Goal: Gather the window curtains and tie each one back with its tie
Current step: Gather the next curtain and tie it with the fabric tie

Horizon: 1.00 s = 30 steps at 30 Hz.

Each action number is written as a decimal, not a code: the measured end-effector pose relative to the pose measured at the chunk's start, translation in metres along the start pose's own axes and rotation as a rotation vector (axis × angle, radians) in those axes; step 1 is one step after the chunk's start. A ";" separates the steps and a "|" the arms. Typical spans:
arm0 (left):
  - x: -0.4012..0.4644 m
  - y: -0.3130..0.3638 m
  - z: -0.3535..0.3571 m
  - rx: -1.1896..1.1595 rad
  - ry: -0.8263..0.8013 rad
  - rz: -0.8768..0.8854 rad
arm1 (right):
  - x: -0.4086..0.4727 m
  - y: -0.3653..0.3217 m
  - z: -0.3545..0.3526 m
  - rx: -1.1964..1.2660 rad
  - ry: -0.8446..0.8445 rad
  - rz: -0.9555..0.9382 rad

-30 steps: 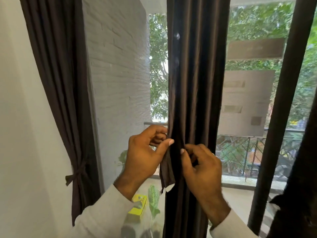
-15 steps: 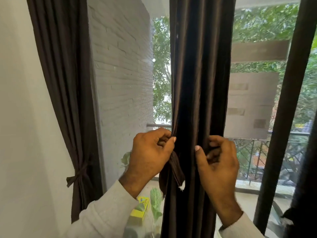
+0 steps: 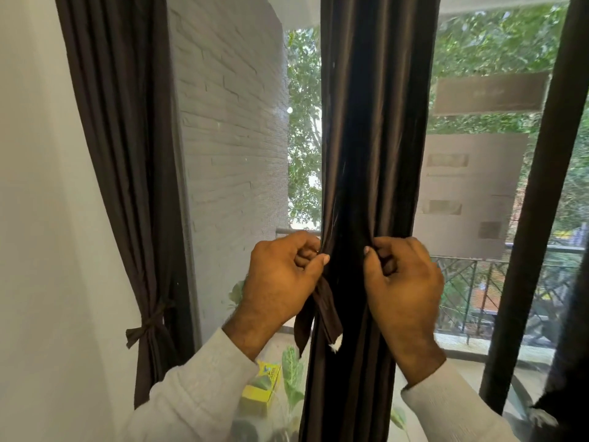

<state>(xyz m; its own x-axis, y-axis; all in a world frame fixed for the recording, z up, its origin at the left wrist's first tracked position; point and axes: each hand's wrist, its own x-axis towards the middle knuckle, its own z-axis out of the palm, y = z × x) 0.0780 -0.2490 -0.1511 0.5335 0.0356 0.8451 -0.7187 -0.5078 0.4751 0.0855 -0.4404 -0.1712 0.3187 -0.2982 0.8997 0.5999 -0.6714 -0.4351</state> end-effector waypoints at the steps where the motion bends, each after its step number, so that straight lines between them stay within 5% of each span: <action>1: 0.000 -0.001 0.000 -0.003 -0.001 -0.010 | 0.000 0.003 0.001 -0.005 -0.009 0.024; 7: -0.001 0.001 0.002 -0.045 -0.026 -0.019 | -0.033 -0.001 0.005 -0.014 -0.250 -0.245; 19: 0.004 0.006 0.010 -0.004 -0.018 -0.073 | -0.019 0.014 -0.004 -0.025 -0.476 -0.413; 24: 0.005 0.005 0.009 0.055 -0.007 -0.053 | -0.011 0.012 -0.023 0.104 -0.006 0.085; 26: 0.004 0.006 0.008 0.051 -0.010 -0.052 | -0.006 0.015 -0.020 0.089 -0.021 0.191; 30: 0.005 0.006 0.008 0.079 -0.018 -0.022 | -0.013 0.014 -0.012 0.080 -0.145 -0.008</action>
<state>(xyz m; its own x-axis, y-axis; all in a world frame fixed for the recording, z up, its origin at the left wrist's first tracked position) 0.0797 -0.2591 -0.1461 0.5569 0.0322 0.8299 -0.6700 -0.5731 0.4719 0.0810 -0.4541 -0.1886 0.4129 -0.1878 0.8912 0.6579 -0.6152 -0.4345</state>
